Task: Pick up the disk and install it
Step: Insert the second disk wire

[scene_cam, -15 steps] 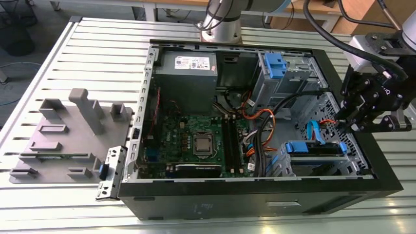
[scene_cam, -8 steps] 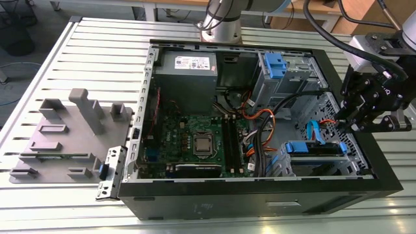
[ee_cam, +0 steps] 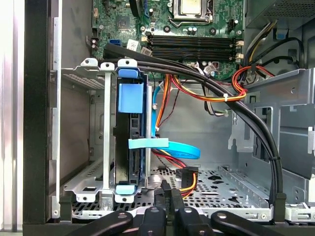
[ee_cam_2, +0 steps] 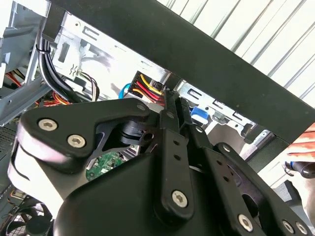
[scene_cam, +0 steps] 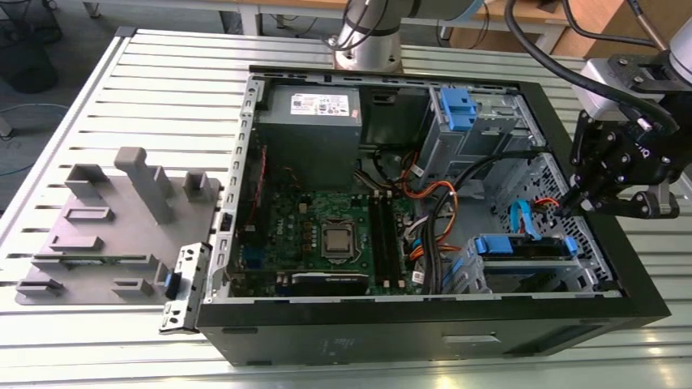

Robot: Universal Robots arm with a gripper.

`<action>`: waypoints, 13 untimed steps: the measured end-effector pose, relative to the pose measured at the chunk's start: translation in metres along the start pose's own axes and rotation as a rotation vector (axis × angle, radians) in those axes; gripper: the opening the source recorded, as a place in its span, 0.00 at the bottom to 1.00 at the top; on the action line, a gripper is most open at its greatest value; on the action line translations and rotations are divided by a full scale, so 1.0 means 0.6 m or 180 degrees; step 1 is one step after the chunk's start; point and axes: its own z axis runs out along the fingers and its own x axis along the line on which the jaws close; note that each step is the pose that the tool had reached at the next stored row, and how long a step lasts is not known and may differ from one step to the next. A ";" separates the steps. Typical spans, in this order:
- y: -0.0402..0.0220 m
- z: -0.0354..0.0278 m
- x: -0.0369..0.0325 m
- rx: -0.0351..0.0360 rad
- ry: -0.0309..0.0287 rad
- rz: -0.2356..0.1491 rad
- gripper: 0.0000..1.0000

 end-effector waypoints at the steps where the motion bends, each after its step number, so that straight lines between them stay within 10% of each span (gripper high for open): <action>1: 0.000 0.000 0.000 0.0000 0.0000 0.0000 0.16; 13: 0.016 0.000 0.001 0.0008 0.0000 0.0000 0.16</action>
